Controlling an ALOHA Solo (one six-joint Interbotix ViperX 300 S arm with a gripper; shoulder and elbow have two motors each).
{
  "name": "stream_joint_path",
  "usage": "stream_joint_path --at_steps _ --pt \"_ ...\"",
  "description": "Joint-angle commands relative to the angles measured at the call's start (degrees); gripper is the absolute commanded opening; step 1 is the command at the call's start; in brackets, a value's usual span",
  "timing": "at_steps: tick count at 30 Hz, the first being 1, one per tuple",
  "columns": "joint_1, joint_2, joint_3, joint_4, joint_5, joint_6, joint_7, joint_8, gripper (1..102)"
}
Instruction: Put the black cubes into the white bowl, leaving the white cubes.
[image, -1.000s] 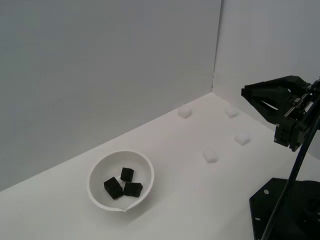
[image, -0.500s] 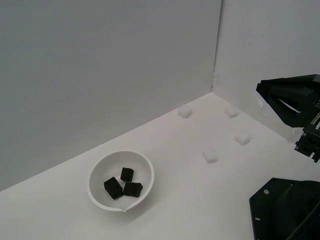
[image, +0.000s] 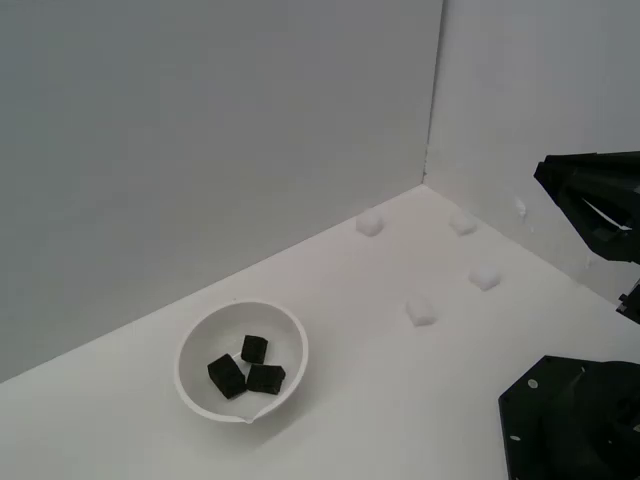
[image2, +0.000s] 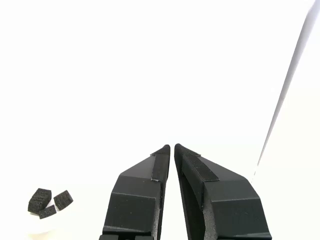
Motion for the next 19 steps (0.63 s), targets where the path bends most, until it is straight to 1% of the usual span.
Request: stream_joint_path --at_steps 1,7,19 --pt "0.62 0.70 0.70 0.18 0.09 0.00 -0.09 0.44 3" --pt "0.62 2.72 2.72 0.35 0.26 0.00 0.00 0.44 3" --pt "0.70 2.72 2.72 0.35 0.26 0.00 0.00 0.44 3"
